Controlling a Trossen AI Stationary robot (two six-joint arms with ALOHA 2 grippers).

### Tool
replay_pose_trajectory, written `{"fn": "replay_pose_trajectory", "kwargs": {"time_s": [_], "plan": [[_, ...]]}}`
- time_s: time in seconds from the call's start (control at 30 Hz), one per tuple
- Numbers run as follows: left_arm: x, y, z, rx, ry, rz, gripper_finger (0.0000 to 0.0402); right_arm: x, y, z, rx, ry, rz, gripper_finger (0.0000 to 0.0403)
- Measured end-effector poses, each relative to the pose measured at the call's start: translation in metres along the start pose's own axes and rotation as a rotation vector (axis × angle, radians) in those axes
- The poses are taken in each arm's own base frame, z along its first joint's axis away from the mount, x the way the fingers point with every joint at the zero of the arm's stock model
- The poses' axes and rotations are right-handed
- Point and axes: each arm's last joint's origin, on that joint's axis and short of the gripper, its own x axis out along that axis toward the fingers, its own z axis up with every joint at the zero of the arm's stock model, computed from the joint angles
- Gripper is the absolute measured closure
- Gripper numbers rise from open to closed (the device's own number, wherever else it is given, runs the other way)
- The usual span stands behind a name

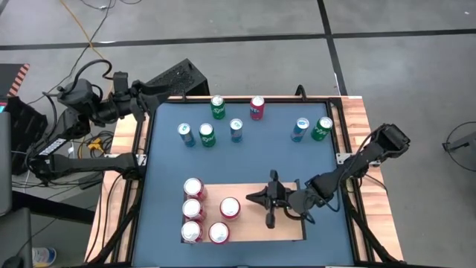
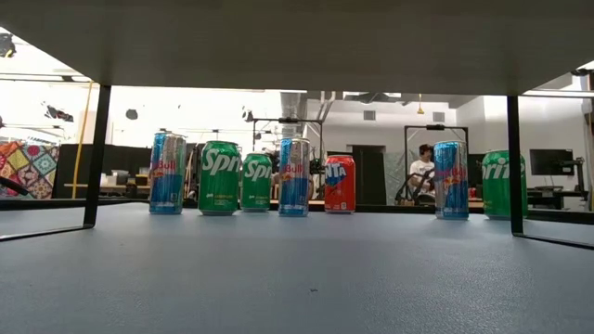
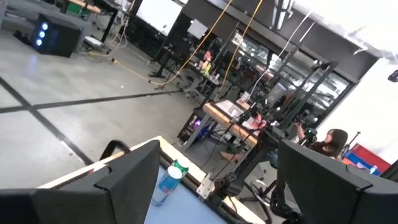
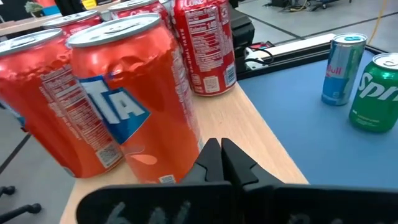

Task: Place canned beverage on shelf
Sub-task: Put the bottom orange soda can on the shelf aligned with the other orange soda can

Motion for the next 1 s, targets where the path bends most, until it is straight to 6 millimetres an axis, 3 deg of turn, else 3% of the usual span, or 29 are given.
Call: {"fn": "replay_pose_trajectory", "kwargs": {"time_s": [0.33,0.7,1.0], "plan": [[-0.001,0.001,-0.001,0.001,0.016,0.013,0.0093,0.003,-0.004,0.001,0.003,-0.003,-0.013,0.0403],[-0.028,0.001,0.004,0.018,-0.059,0.089,0.0093,0.005,-0.007,0.003,0.007,-0.005,-0.026,0.0403],[-0.028,0.004,-0.001,0.003,-0.001,0.115,0.0093,0.007,-0.01,0.004,0.009,-0.007,-0.038,0.0403]]}}
